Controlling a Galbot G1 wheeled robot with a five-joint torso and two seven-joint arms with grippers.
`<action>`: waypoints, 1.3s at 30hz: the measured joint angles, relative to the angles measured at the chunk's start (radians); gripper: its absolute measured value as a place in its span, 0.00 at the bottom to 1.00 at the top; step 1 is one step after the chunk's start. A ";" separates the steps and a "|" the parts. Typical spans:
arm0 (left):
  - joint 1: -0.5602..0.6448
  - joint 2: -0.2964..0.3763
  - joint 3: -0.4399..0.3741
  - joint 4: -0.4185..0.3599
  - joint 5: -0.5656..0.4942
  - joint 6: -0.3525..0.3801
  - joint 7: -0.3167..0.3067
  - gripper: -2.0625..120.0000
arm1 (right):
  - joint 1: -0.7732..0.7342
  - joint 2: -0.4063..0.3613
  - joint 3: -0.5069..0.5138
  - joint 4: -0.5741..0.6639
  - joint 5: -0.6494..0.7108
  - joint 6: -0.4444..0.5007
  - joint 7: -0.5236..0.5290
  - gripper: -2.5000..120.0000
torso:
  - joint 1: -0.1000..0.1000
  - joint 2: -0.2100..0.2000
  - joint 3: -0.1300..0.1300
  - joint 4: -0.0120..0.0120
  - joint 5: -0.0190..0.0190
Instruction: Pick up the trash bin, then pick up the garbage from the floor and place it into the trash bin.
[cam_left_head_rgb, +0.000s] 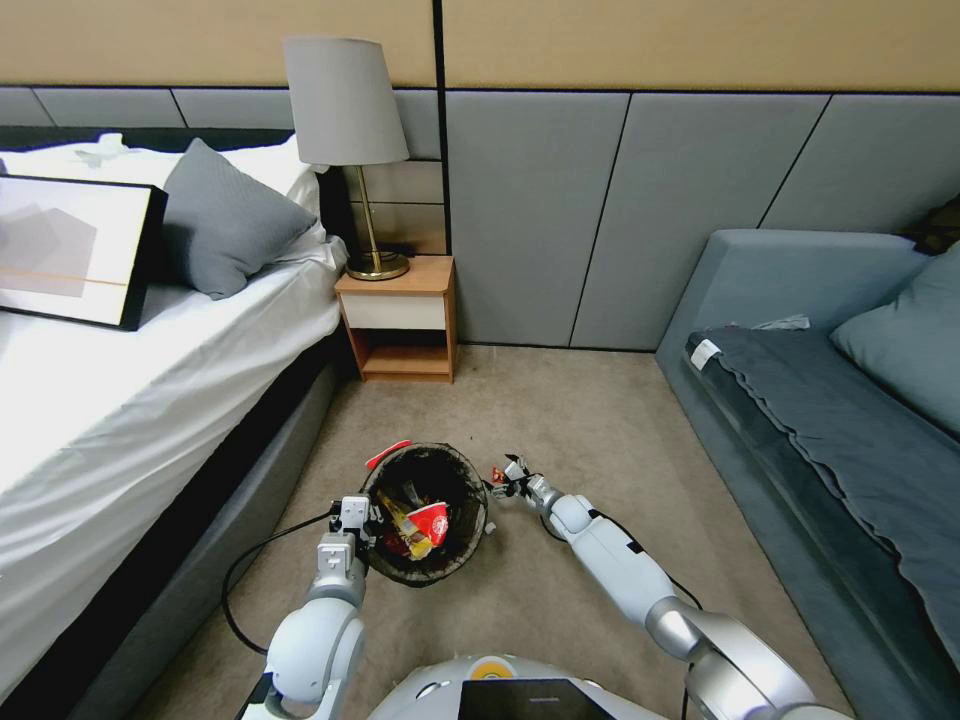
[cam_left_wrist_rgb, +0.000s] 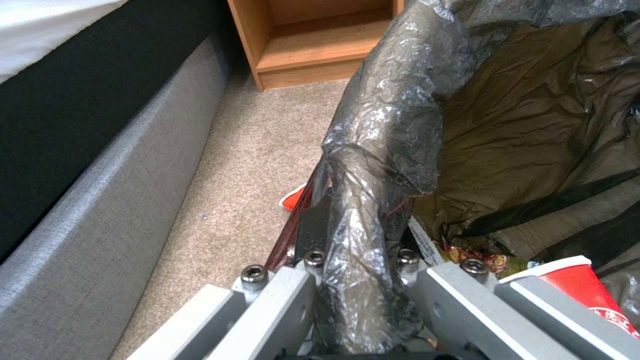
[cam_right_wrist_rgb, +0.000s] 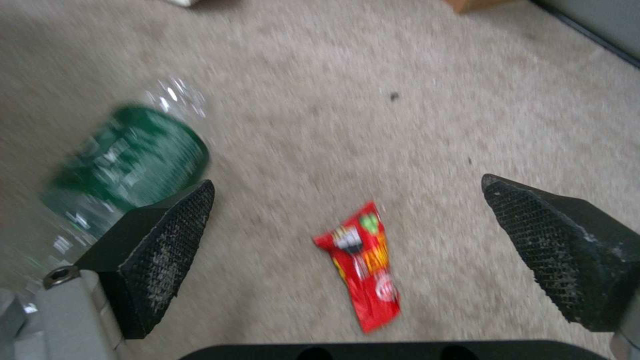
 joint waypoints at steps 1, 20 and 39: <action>0.000 0.000 0.000 0.000 0.000 0.000 0.000 0.02 | 0.000 0.000 0.000 0.000 0.000 0.000 0.000 0.84 | 0.000 0.000 0.000 0.0000 0.0000; 0.006 -0.013 0.007 0.008 0.012 -0.003 0.001 0.02 | 0.057 0.054 0.069 -0.141 -0.041 0.008 0.022 0.84 | 0.000 0.000 0.000 0.0001 -0.0001; 0.026 -0.028 0.009 0.003 0.036 -0.006 0.000 0.02 | 0.103 0.114 0.108 -0.227 -0.013 -0.053 0.030 0.84 | 0.000 0.000 0.000 0.0001 -0.0001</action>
